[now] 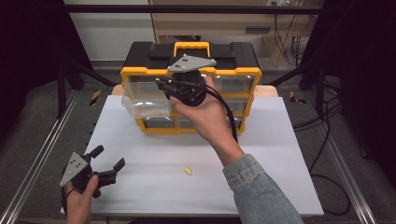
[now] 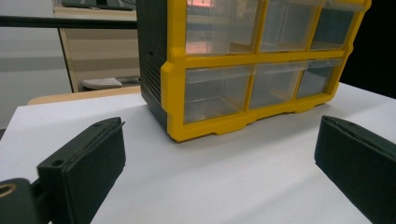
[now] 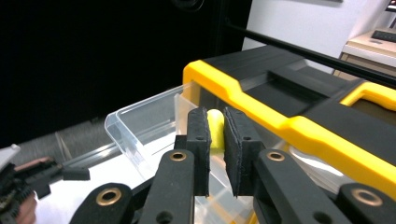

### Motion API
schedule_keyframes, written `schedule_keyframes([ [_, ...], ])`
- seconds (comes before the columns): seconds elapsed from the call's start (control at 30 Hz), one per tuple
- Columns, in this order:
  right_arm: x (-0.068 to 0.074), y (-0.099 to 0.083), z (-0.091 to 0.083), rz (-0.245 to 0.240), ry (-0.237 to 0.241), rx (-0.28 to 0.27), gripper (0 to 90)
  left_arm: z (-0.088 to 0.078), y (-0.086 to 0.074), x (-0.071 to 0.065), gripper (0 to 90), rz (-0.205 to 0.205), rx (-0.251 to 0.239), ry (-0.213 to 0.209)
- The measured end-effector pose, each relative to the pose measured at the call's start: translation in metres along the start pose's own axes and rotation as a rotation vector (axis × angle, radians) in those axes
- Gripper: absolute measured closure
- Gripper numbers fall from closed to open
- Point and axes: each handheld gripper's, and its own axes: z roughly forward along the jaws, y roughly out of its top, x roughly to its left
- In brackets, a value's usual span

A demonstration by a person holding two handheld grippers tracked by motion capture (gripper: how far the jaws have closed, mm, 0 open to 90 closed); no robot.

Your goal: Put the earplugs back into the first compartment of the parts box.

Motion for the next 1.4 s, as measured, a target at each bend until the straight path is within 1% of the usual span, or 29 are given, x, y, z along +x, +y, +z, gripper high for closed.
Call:
schedule_keyframes([
  [0.07, 0.003, 0.001, 0.007, -0.005, 0.001, 0.014, 80.8, -0.002, 0.001, 0.0, 1.6, -0.003, -0.009, 0.003],
  [0.1, 0.004, 0.001, 0.013, -0.013, -0.003, 0.023, 80.6, -0.002, 0.001, 0.001, 1.6, -0.008, -0.012, 0.004],
  [0.17, 0.005, 0.001, 0.016, -0.016, -0.007, 0.027, 80.0, -0.002, 0.001, 0.002, 1.6, -0.013, -0.013, 0.006],
  [0.2, 0.006, 0.002, 0.018, -0.016, -0.009, 0.027, 76.7, -0.002, 0.001, 0.003, 1.6, -0.016, -0.014, 0.006],
  [0.23, 0.007, 0.003, 0.02, -0.014, 0.0, 0.018, 70.2, -0.002, 0.001, 0.003, 1.6, -0.018, -0.016, 0.007],
  [0.27, 0.008, 0.004, 0.022, -0.011, 0.017, 0.01, 65.7, -0.002, 0.001, 0.003, 1.6, -0.018, -0.016, 0.006],
  [0.3, 0.009, 0.006, 0.024, -0.02, 0.019, 0.01, 61.7, -0.003, 0.001, 0.003, 1.7, -0.015, -0.015, 0.006],
  [0.37, 0.01, 0.007, 0.024, -0.031, 0.004, 0.019, 57.2, -0.003, 0.001, 0.003, 1.6, -0.015, -0.016, 0.005],
  [0.4, 0.011, 0.007, 0.024, -0.024, -0.004, 0.017, 54.4, -0.002, 0.001, 0.003, 1.6, -0.016, -0.016, 0.004],
  [0.47, 0.011, 0.008, 0.023, -0.021, 0.002, 0.014, 54.3, -0.002, 0.001, 0.003, 1.6, -0.016, -0.015, 0.003],
  [0.5, 0.012, 0.008, 0.023, -0.025, 0.005, 0.02, 51.8, -0.001, 0.001, 0.003, 1.6, -0.016, -0.014, 0.003],
  [0.53, 0.013, 0.008, 0.022, -0.024, 0.004, 0.029, 46.7, -0.001, 0.001, 0.003, 1.6, -0.016, -0.014, 0.003],
  [0.57, 0.013, 0.008, 0.022, -0.024, 0.004, 0.029, 46.7, -0.002, 0.001, 0.003, 1.6, -0.014, -0.014, 0.003],
  [0.6, 0.013, 0.008, 0.022, -0.023, 0.007, 0.03, 44.1, -0.002, 0.001, 0.003, 1.6, -0.015, -0.015, 0.004],
  [0.67, 0.013, 0.008, 0.019, -0.018, 0.006, 0.032, 35.9, -0.002, 0.001, 0.003, 1.6, -0.015, -0.015, 0.003],
  [0.7, 0.013, 0.008, 0.018, -0.018, 0.005, 0.032, 33.6, -0.002, 0.001, 0.003, 1.6, -0.016, -0.014, 0.005],
  [0.8, 0.011, 0.007, 0.013, -0.006, -0.026, 0.026, 22.9, -0.001, 0.001, 0.003, 1.6, -0.015, -0.014, 0.004],
  [0.9, 0.007, 0.005, 0.007, 0.026, -0.043, 0.027, 13.1, -0.001, 0.001, 0.003, 1.6, -0.014, -0.014, 0.005],
  [1.07, 0.002, 0.001, -0.002, 0.055, -0.052, 0.028, 8.6, 0.0, 0.0, 0.003, 1.5, -0.015, -0.005, 0.002],
  [1.23, 0.001, -0.005, -0.011, 0.051, -0.061, 0.045, 7.7, 0.0, 0.001, 0.003, 1.5, -0.017, -0.01, 0.003],
  [1.4, 0.001, -0.015, -0.018, 0.051, -0.063, 0.058, 7.4, 0.0, 0.001, 0.003, 1.5, -0.01, -0.005, 0.005],
])
